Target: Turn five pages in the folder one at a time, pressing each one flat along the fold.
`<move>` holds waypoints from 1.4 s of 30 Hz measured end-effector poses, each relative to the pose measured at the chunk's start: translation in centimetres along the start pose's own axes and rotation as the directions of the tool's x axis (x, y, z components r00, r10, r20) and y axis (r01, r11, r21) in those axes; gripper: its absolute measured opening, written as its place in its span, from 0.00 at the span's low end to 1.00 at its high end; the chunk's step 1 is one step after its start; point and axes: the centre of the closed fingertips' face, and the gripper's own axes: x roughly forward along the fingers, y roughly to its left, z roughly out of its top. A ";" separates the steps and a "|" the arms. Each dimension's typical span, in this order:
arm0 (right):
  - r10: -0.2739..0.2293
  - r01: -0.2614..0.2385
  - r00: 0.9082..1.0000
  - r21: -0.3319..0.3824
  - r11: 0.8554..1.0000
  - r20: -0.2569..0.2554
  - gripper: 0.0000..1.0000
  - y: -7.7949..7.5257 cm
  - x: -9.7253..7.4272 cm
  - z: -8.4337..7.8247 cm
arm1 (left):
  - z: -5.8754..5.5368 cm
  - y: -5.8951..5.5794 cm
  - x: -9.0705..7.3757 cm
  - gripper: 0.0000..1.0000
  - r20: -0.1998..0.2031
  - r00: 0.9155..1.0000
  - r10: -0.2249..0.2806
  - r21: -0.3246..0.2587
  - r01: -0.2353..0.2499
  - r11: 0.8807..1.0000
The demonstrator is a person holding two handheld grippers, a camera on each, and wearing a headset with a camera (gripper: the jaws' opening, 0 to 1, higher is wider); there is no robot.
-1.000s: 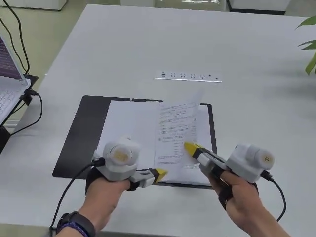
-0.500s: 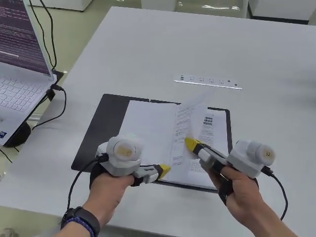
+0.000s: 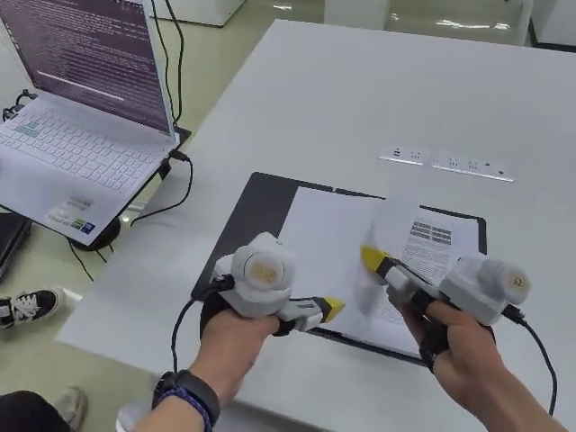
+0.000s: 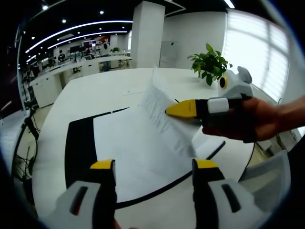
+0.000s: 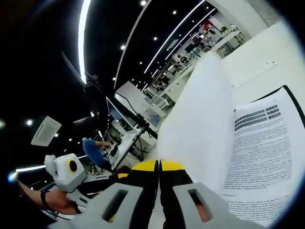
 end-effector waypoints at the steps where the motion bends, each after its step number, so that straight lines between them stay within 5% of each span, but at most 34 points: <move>1: 0.006 -0.006 1.000 -0.001 1.000 -0.005 0.00 0.2 0.3 -0.1 | -0.1 0.2 -0.2 0.65 0.001 1.000 0.004 -0.004 -0.004 1.000; 25: 0.056 -0.053 0.990 0.029 0.998 -0.133 0.00 2.4 5.8 -4.5 | -2.2 4.5 -4.8 0.66 0.018 0.995 0.103 -0.067 -0.102 0.993; 34: 0.032 -0.024 0.978 0.040 0.999 -0.207 0.00 1.5 7.9 -7.3 | -2.7 6.2 -5.7 0.66 0.028 0.991 0.134 -0.093 -0.131 0.987; 42: -0.006 0.023 0.971 0.072 0.997 -0.239 0.00 0.1 9.0 -9.0 | -3.1 5.8 -5.2 0.65 0.015 0.992 0.125 -0.096 -0.123 0.988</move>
